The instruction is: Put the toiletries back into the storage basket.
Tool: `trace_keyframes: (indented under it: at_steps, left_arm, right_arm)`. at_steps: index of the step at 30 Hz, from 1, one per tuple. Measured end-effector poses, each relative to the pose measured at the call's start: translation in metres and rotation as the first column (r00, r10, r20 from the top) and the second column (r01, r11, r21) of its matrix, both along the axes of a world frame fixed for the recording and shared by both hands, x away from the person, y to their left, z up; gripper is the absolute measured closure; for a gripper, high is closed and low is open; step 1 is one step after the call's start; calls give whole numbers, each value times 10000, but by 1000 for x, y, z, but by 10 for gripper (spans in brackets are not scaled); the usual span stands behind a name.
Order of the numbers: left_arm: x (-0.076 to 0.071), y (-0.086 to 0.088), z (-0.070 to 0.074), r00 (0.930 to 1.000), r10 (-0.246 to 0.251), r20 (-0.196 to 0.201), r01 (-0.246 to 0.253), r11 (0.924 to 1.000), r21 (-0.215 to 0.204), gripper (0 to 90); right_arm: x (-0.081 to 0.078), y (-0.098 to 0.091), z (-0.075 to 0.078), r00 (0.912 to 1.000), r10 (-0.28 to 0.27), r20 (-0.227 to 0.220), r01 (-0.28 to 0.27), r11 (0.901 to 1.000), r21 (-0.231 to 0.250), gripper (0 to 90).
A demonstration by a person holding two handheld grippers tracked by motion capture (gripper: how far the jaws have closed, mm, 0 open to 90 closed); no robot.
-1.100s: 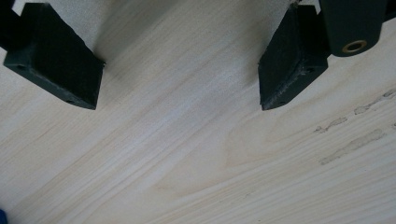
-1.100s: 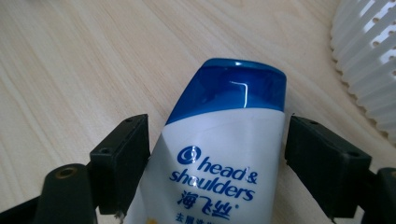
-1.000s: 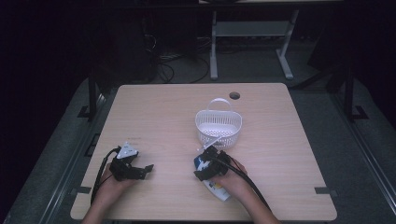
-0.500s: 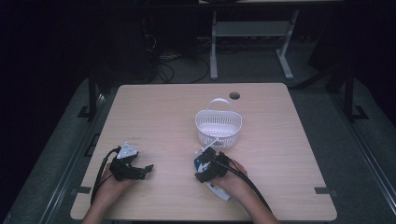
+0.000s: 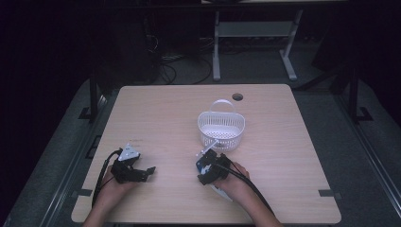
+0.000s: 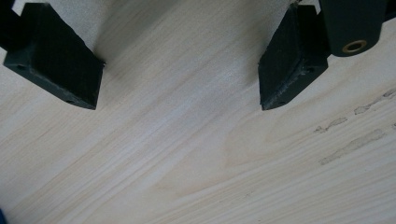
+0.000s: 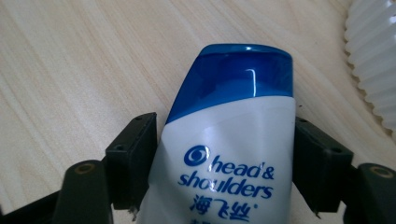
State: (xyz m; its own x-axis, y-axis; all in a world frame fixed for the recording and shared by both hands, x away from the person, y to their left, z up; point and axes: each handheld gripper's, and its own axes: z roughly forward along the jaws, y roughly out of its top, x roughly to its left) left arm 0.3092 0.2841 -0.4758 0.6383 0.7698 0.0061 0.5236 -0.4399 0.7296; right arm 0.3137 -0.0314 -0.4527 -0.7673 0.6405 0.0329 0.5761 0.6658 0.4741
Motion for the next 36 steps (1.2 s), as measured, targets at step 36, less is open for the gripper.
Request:
trace_keyframes:
  at_steps: [36]
  left_arm:
    - [0,0,0,10000,13,3,-13,10000,-24,134]
  right_arm:
    - [4,-33,26,9994,297,201,-331,9792,2000,362]
